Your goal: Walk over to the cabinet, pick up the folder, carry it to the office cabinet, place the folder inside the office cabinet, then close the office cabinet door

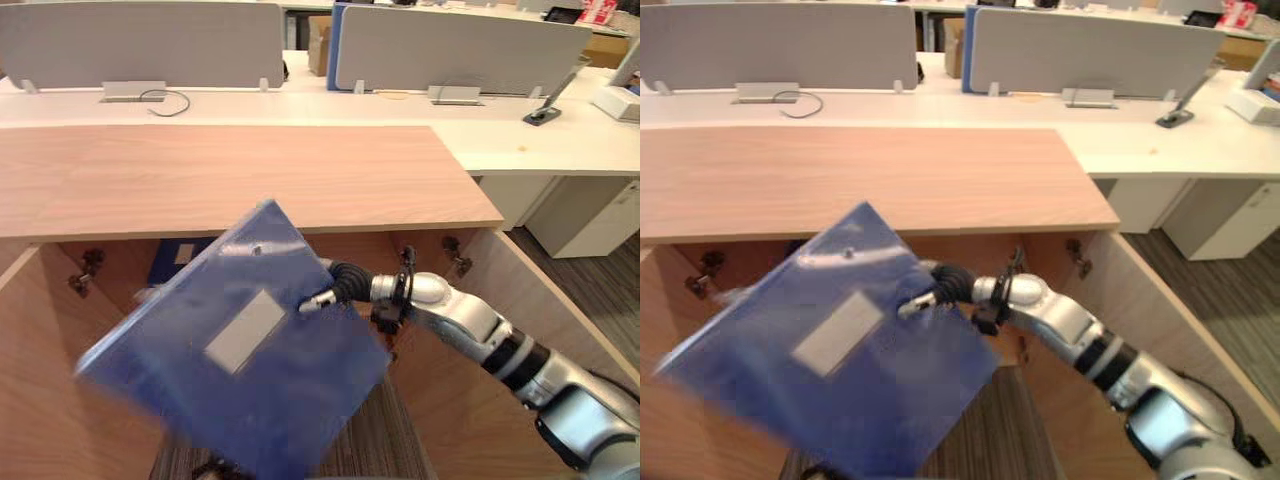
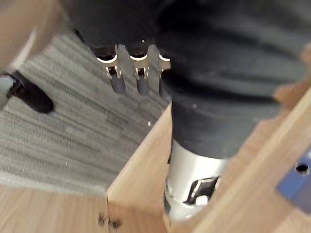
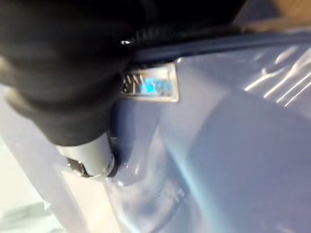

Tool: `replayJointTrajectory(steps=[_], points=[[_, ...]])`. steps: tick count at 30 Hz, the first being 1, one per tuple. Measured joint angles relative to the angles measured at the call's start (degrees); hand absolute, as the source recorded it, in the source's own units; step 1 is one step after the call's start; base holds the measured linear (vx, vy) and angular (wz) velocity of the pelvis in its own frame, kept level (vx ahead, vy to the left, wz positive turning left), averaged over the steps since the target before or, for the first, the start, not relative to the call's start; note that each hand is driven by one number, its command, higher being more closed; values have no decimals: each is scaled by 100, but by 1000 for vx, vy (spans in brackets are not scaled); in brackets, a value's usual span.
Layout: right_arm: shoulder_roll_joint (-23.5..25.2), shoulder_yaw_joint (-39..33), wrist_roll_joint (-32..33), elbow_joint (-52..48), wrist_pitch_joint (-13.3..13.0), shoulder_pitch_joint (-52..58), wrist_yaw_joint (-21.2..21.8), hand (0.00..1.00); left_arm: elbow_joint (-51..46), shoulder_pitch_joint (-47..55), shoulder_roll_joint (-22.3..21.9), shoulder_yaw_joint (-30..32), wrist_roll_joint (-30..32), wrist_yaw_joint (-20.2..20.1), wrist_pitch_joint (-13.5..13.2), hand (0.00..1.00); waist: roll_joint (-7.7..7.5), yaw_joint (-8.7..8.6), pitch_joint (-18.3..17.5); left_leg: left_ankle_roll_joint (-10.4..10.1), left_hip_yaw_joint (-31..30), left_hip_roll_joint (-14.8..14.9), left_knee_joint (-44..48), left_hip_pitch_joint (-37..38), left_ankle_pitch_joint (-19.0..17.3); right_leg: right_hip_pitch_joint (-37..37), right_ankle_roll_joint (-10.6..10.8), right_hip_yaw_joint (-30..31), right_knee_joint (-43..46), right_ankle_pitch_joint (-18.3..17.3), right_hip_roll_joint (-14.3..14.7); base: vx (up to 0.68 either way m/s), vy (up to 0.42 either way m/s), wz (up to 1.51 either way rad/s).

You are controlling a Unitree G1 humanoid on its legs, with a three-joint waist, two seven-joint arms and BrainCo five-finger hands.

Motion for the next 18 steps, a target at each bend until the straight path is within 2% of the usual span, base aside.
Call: replayJointTrajectory(steps=[2, 6, 9, 11, 13, 16, 18], points=[[22, -14, -288, 103, 5, 633, 123, 100, 7, 225, 2, 262, -102, 43, -1, 0, 2, 58, 32, 11, -31, -15, 24, -31, -27, -6, 16, -22, 4, -42, -17, 44, 23, 13], [163, -549, -772, 726, -42, 1348, 80, 100, 6, 349, -60, 478, -340, 115, -15, 0, 120, 122, 432, 93, -234, -83, 1247, -589, -546, -23, 56, -161, 219, -252, -193, -4, 51, 17], [247, -659, -1361, 1190, -166, 1510, 45, 100, 3, 401, -68, 512, -448, 196, -17, 0, 151, 168, 579, 96, -237, -171, 1999, -888, -584, 45, 95, -168, 291, -320, -384, -4, 55, 3], [302, -648, -2221, 1429, -271, 1575, -47, 100, -6, 408, -93, 525, -449, 216, -17, 0, 205, 206, 609, 94, -260, -232, 2555, -1154, -581, 74, 110, -157, 263, -320, -490, 20, 68, -5], [356, -608, -2820, 1673, -377, 1599, -66, 100, -25, 407, -97, 523, -446, 222, -16, 0, 214, 255, 636, 90, -268, -241, 2840, -1283, -582, 120, 144, -145, 290, -233, -520, 51, 49, -8], [450, -573, -3258, 2061, -418, 1610, -92, 100, -40, 412, -129, 519, -433, 224, -16, 0, 275, 276, 664, 56, -256, -252, 2445, -1129, -614, 63, 179, -143, 263, -209, -500, 45, 38, -4], [522, -665, -3612, 2466, -491, 1565, -135, 100, -45, 369, -189, 487, -425, 224, -15, 0, 463, 276, 828, 66, -259, -230, 2158, -1015, -725, 19, 205, -153, 268, -185, -458, 15, 71, 0]])
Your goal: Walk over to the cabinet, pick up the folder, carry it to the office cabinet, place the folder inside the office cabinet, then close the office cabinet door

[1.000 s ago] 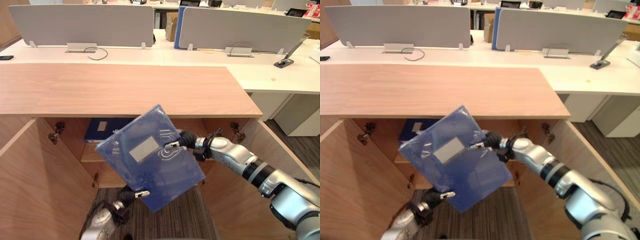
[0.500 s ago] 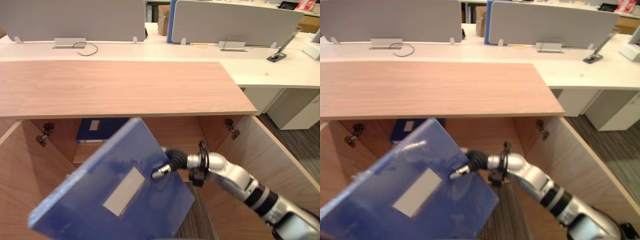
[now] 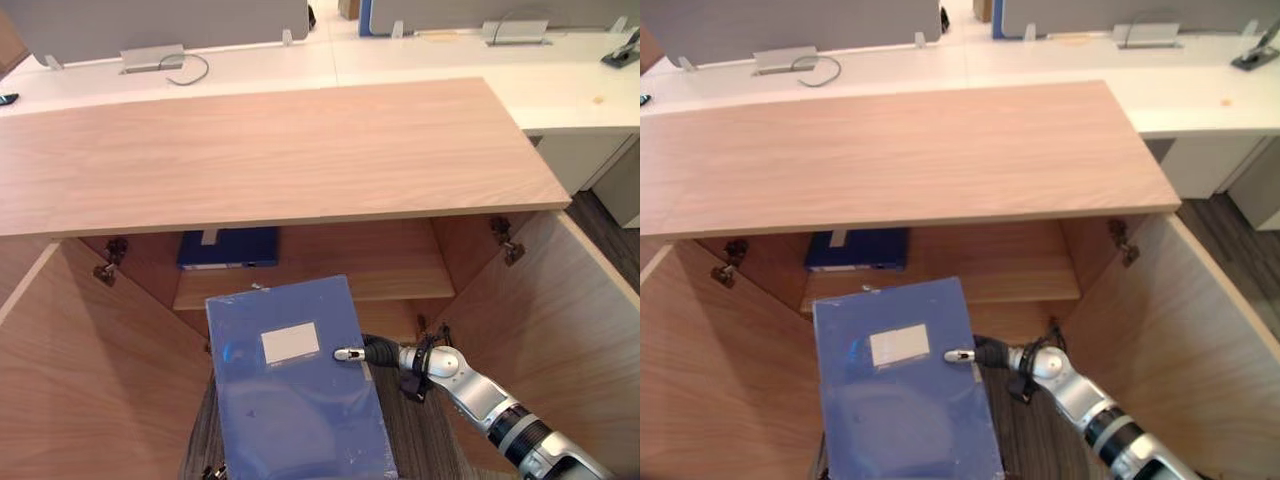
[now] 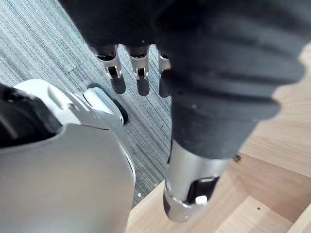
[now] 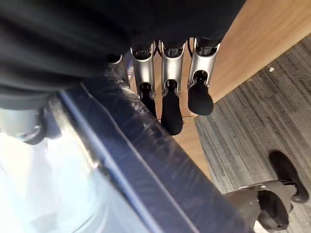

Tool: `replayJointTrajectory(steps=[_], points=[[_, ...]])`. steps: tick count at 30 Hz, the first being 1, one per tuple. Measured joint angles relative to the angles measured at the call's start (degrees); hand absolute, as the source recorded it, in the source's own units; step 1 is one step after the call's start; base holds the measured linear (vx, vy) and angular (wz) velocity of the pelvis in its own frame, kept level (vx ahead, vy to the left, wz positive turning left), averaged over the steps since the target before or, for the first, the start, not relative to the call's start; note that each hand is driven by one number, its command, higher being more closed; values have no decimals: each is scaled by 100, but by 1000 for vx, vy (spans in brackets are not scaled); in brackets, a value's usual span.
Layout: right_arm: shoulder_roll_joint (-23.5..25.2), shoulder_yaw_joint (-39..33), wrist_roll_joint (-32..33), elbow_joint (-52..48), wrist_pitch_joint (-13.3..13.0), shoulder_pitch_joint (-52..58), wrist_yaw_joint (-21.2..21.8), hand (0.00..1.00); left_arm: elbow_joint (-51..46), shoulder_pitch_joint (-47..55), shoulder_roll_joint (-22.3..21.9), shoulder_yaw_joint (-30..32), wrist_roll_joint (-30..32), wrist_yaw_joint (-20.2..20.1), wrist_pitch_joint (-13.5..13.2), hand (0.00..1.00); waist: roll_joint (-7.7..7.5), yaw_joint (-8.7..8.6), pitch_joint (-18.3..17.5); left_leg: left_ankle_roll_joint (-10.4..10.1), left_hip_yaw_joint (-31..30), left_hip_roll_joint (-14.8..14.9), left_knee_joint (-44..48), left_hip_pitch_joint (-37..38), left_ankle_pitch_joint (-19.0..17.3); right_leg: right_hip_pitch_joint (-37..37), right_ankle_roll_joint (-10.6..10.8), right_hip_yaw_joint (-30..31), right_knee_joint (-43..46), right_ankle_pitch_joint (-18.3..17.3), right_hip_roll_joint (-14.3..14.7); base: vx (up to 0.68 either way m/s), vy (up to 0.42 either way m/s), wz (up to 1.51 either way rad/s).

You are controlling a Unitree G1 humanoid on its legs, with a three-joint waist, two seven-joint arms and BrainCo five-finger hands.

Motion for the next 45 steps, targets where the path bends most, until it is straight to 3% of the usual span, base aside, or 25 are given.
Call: replayJointTrajectory(steps=[1, 2, 3, 5, 7, 9, 11, 15, 17, 19, 22, 26, 32, 38, 45], points=[[14, -20, -106, 130, -14, -4, -26, 100, 0, -1, -26, -17, 0, 0, 0, 0, 66, 8, 43, 8, 0, 0, -24, 26, -38, 1, 3, 1, 19, 1, -2, -10, 124, -4], [16, -42, -202, 427, -40, -54, -92, 100, -13, -1, -103, -95, 0, 2, -2, 0, 259, 13, 167, 65, 6, -14, -31, 65, -146, -44, 54, 6, 149, -29, -35, -25, 130, -6], [22, -67, -210, 533, -43, -90, -106, 100, -39, -1, -143, -121, 0, 3, -3, 0, 342, 11, 233, 70, 10, -25, -28, 70, -183, -97, 96, 7, 256, -61, -63, -53, 163, -12], [96, -403, -168, 971, -57, -329, -293, 100, -192, -12, -314, -250, -30, 22, -26, 0, 651, 4, 466, 244, 28, -153, -18, -23, -315, -567, 204, 76, 948, -324, -287, -111, 209, -11], [185, -721, -173, 1213, -53, -571, -618, 100, -298, -20, -396, -252, -70, 60, -104, 0, 724, 22, 667, 336, 120, -275, 111, -108, -446, -992, 276, 204, 1642, -620, -520, -129, 184, -9], [291, -1217, -127, 1263, -30, -895, -1020, 100, -387, -68, -440, -190, -188, 106, -189, 0, 707, 60, 885, 448, 292, -417, 705, -464, -733, -1610, 342, 405, 2638, -1043, -846, -207, 143, -15], [438, -1598, 170, 1125, -31, -1219, -1335, 100, -453, -64, -532, -19, -290, 188, -231, 0, 692, 94, 979, 502, 476, -430, 1344, -896, -997, -2146, 366, 621, 3340, -1293, -992, -202, 89, -24], [682, -2530, 1612, 508, -108, -2051, -2198, 100, -712, -68, -738, 519, -426, 317, -290, 0, 517, 147, 1183, 605, 830, -324, 2621, -1858, -1541, -3326, 394, 1115, 4710, -1785, -1132, -153, 6, -21], [679, -2845, 2142, 449, -126, -2300, -2463, 100, -719, -84, -751, 633, -491, 350, -301, 0, 462, 138, 1222, 624, 871, -308, 2897, -2142, -1636, -3624, 385, 1179, 4996, -1860, -1178, -89, -6, -4], [657, -3202, 2633, 449, -140, -2561, -2686, 100, -777, -118, -763, 772, -525, 409, -315, 0, 335, 152, 1323, 644, 946, -300, 3125, -2440, -1680, -3983, 374, 1289, 5275, -1907, -1213, -76, 7, 3], [607, -3687, 3526, 451, -260, -2988, -2929, 100, -877, -205, -770, 890, -540, 479, -352, 0, 268, 164, 1456, 674, 952, -242, 3525, -3041, -1717, -4555, 385, 1273, 5649, -1924, -1265, -78, 3, 13], [473, -4079, 4360, 454, -489, -3463, -3162, 100, -1115, -303, -777, 826, -542, 552, -389, 0, 249, 207, 1620, 707, 872, -270, 3943, -3691, -1736, -5128, 388, 1256, 6067, -1989, -1401, -73, -17, 21], [403, -4573, 5062, 931, -801, -3990, -3359, 100, -1243, -355, -688, 410, -553, 580, -395, 0, 244, 323, 1659, 750, 745, -373, 4374, -4363, -1724, -5696, 392, 1228, 6531, -2083, -1591, -61, -18, 25], [353, -5013, 5625, 2011, -793, -4734, -3628, 100, -1351, -374, -619, 131, -559, 663, -393, 0, 266, 388, 1702, 807, 689, -421, 4597, -4821, -1692, -6095, 362, 1218, 6761, -2092, -1684, -15, -12, 12], [446, -5466, 6932, 2675, -816, -5542, -4520, 100, -1458, -400, -680, 195, -946, 1137, -361, 0, 308, 574, 1704, 823, 635, -455, 4796, -5166, -1680, -6392, 341, 1203, 6968, -2127, -1756, 23, -25, 8]])
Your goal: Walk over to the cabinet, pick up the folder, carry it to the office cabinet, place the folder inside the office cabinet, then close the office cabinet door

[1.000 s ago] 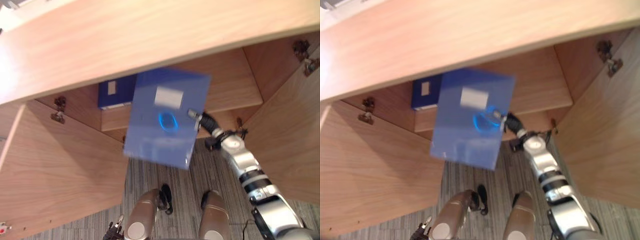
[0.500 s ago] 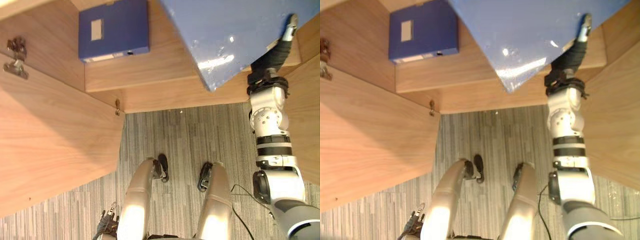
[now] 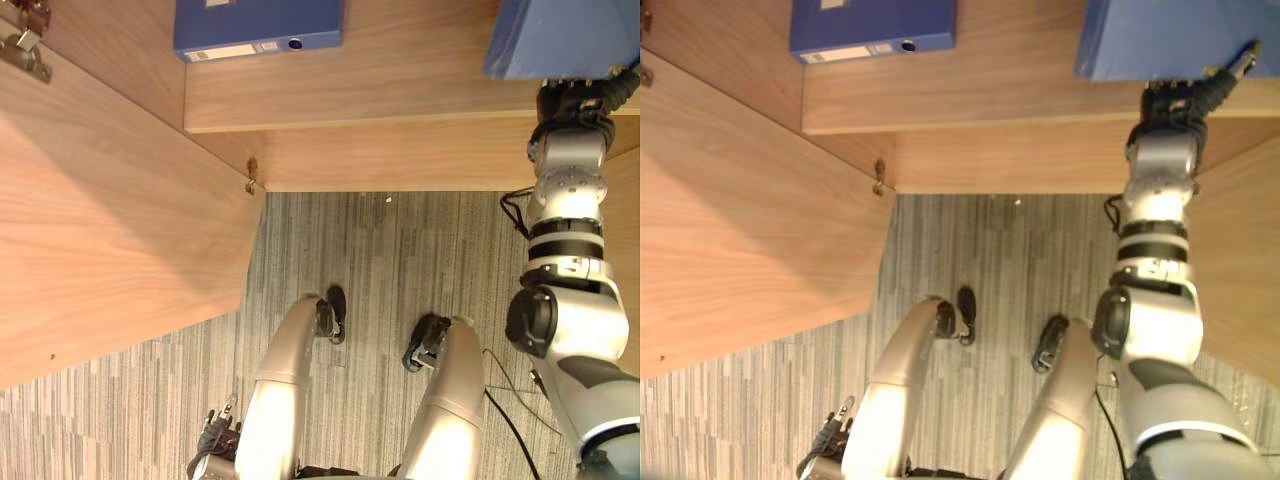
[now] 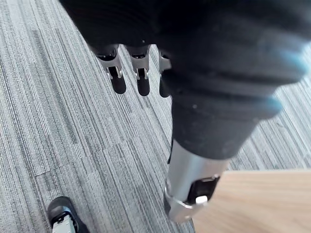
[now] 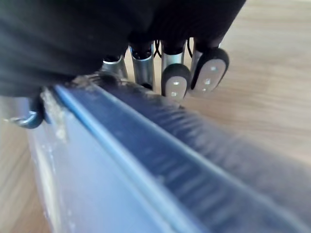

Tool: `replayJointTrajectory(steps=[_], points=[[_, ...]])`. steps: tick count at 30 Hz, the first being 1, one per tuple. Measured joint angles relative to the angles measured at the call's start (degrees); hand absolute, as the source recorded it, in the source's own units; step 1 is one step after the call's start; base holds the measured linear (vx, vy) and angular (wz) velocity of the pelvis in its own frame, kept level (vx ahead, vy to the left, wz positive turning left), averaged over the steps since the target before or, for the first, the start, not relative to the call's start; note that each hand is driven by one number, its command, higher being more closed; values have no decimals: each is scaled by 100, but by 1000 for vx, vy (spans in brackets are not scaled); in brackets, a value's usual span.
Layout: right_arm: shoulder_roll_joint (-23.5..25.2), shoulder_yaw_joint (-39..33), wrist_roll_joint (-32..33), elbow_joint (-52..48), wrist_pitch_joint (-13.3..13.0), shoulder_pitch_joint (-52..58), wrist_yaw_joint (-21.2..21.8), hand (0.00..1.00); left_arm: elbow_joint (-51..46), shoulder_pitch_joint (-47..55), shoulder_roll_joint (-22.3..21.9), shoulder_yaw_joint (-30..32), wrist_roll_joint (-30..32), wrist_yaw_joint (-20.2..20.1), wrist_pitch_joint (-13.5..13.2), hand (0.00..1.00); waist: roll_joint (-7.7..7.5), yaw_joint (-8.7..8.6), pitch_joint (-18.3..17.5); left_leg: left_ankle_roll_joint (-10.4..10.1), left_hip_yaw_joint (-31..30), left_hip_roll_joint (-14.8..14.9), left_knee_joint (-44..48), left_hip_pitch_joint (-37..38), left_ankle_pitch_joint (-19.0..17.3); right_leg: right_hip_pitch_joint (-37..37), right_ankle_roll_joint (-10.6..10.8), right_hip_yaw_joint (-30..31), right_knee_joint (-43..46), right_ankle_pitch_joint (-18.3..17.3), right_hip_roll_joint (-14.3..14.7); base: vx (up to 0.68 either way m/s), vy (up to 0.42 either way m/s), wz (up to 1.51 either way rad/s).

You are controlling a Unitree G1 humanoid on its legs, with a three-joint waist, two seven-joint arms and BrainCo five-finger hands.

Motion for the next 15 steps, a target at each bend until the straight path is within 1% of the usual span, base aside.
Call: replayJointTrajectory(steps=[2, 4, 6, 9, 10, 13, 15], points=[[19, -226, 314, 2, -147, -249, -286, 100, -123, -1, -74, 94, -71, 195, -5, 0, 42, 80, 11, -1, -75, -24, 84, -96, 0, -30, -20, -66, 81, -43, -40, 10, -30, 15], [53, -370, 343, 4, -256, -394, -450, 100, -182, -26, -75, 93, -71, 306, -5, 0, 48, 85, 9, -19, -142, -97, 86, -151, 22, -37, -10, -105, 122, -74, -90, 8, -39, 26], [56, -419, 352, 56, -298, -560, -590, 100, -219, -62, -101, 93, -71, 398, -4, 0, 51, 107, 7, -22, -150, -140, 86, -177, 40, -66, -25, -116, 165, -97, -154, 13, -37, 17], [55, -419, 325, 89, -301, -779, -785, 100, -293, -148, -107, 98, -71, 529, -4, 0, 64, 125, 1, -14, -160, -151, 94, -261, 72, -146, -33, -121, 195, -99, -165, 35, -45, 5], [55, -422, 323, 89, -339, -804, -844, 0, -353, -165, -107, 98, -71, 566, -5, 0, 70, 139, -3, -15, -170, -151, 106, -275, 73, -151, -41, -131, 202, -104, -166, 51, -50, 3], [57, -582, 329, 87, -389, -968, -1025, 0, -444, -238, -111, 98, -72, 633, -9, 0, 163, 172, -35, -16, -229, -151, 152, -336, 73, -149, -55, -202, 217, -117, -178, 47, -39, 5], [56, -626, 320, 69, -419, -1004, -1101, 0, -445, -271, -113, 98, -78, 663, -9, 0, 196, 197, -40, -16, -230, -165, 157, -337, 73, -150, -61, -203, 238, -130, -199, 37, -33, 4]])
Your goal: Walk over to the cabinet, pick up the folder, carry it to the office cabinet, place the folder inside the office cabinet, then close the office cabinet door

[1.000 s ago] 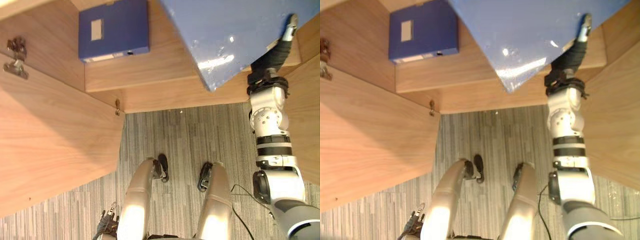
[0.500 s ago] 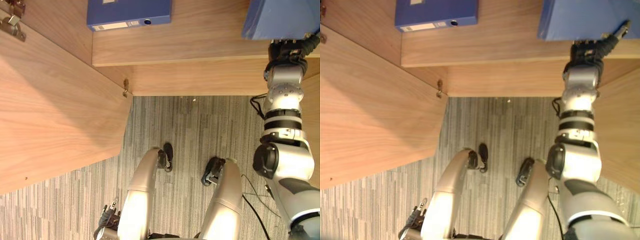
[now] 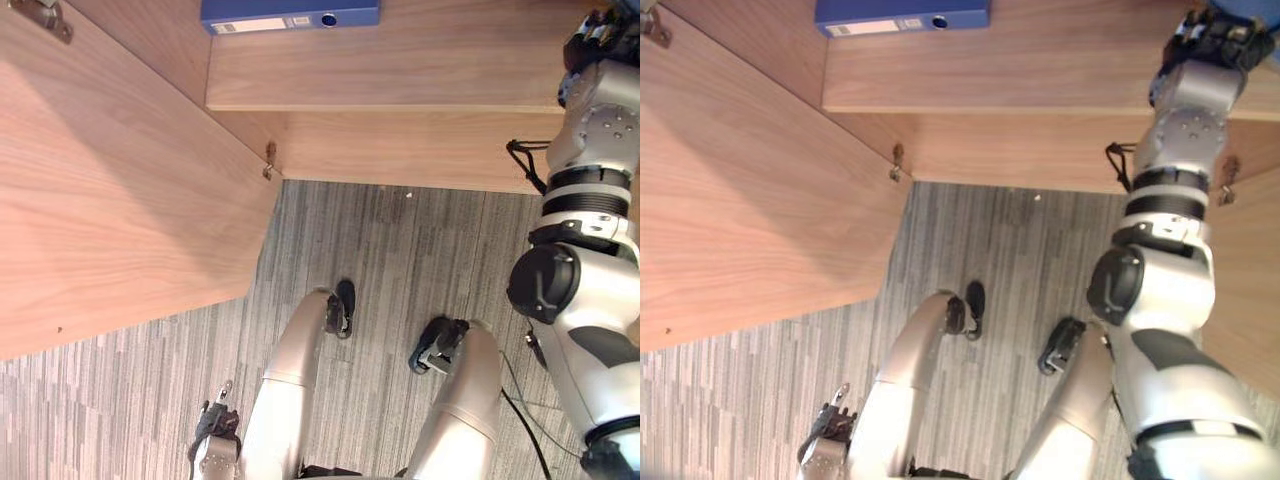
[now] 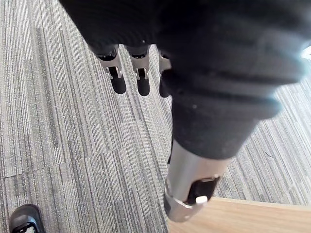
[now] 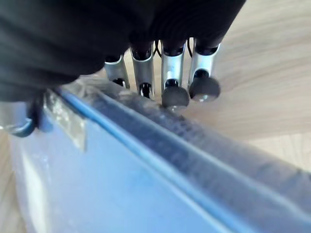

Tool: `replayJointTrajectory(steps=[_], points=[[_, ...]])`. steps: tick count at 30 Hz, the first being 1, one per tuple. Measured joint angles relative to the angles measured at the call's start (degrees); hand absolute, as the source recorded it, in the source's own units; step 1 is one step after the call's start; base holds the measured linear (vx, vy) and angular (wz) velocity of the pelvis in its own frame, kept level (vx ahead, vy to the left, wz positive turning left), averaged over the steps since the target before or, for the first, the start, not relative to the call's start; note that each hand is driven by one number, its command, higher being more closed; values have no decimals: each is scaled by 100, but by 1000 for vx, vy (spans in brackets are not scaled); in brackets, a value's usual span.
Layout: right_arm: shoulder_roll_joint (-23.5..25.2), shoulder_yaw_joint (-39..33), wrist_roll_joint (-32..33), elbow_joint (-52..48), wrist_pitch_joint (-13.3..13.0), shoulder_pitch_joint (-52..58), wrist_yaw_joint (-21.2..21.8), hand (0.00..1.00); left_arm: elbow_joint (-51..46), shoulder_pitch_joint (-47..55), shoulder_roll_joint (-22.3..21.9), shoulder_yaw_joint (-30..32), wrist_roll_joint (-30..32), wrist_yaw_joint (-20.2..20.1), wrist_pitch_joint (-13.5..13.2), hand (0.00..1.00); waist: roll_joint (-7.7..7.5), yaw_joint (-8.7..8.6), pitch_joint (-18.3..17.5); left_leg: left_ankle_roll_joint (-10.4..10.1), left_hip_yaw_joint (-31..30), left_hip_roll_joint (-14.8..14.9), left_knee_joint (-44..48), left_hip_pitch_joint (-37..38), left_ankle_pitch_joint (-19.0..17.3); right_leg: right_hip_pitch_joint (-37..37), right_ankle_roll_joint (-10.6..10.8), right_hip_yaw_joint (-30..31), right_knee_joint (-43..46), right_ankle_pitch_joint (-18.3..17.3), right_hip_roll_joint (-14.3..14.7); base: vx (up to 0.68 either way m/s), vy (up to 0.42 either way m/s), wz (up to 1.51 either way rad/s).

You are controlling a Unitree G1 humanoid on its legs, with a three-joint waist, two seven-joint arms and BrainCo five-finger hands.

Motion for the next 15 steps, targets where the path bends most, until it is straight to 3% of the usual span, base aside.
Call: replayJointTrajectory(steps=[4, 8, 15], points=[[0, 19, -427, -132, 6, -1, -106, 0, -44, -1, 0, 1, -15, 19, 0, 0, 19, 23, -1, -3, -10, 0, -2, -6, 1, -2, -12, -11, 3, -10, -1, 39, -43, 1], [-5, 109, -1421, -291, 142, -1, -134, 0, -47, -3, 1, 1, -11, 21, -2, 0, 22, 15, -2, -3, -10, 11, -2, -26, 0, -17, -13, -19, -8, -11, 7, 44, -39, -1], [-126, 639, -2864, -301, 757, 10, -33, 0, 81, -96, 5, 114, 7, 23, -24, 0, 22, -33, -2, -4, -12, 81, 17, -56, 0, -45, -17, -26, -27, -5, 85, 47, -41, -4]])
